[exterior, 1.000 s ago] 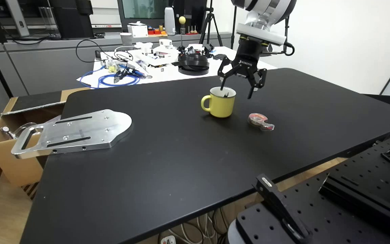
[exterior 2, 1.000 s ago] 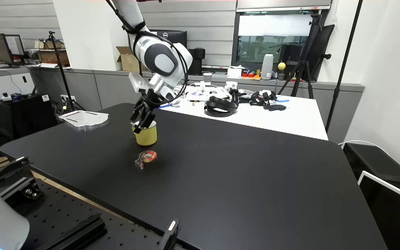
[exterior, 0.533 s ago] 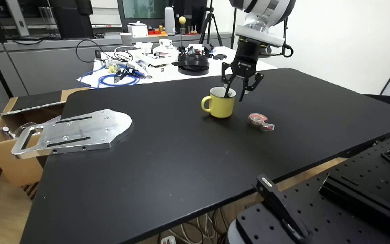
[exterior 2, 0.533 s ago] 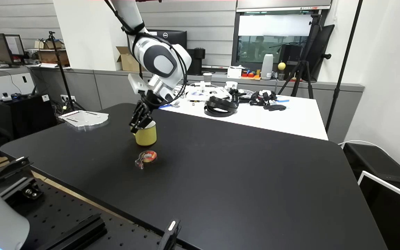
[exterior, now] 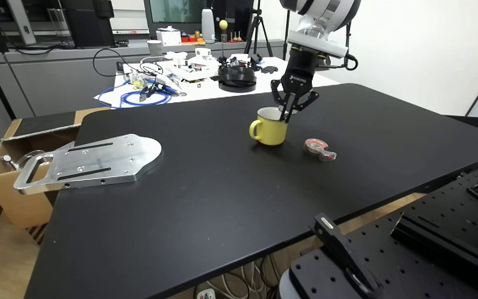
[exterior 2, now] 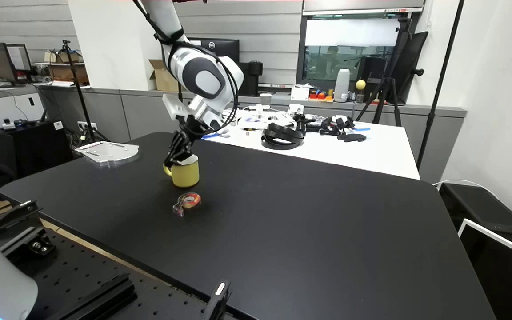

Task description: Remove the pen from the mug.

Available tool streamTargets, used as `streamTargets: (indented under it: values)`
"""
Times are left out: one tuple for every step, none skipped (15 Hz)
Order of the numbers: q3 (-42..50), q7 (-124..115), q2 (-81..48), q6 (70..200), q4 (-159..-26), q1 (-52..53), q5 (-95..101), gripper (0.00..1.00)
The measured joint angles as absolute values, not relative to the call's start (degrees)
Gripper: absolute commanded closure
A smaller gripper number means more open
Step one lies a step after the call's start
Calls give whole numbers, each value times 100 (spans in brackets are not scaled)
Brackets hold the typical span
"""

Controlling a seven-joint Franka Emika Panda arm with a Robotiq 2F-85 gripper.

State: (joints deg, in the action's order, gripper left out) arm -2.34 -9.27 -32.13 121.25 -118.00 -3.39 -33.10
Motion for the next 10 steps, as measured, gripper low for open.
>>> streamTargets:
  values:
    - [-239,-921,-3213,12125,-11800,-339,-3311,97]
    - [-244,-917,-3213,12125,-11800,-339,-3313,97]
    - [-250,-916,-3212,12121,-11798,-339,-3319,97]
    - [-257,-916,-3208,12112,-11796,-339,-3330,97]
    - [-263,-916,-3200,12094,-11790,-337,-3350,97]
    - [-271,-916,-3186,12068,-11776,-336,-3369,97]
    - [-275,-917,-3167,12045,-11756,-333,-3378,97]
    - [-279,-920,-3137,12003,-11725,-329,-3382,97]
    - [-282,-924,-3101,11938,-11685,-326,-3385,97]
    - [-285,-928,-3059,11866,-11641,-321,-3387,97]
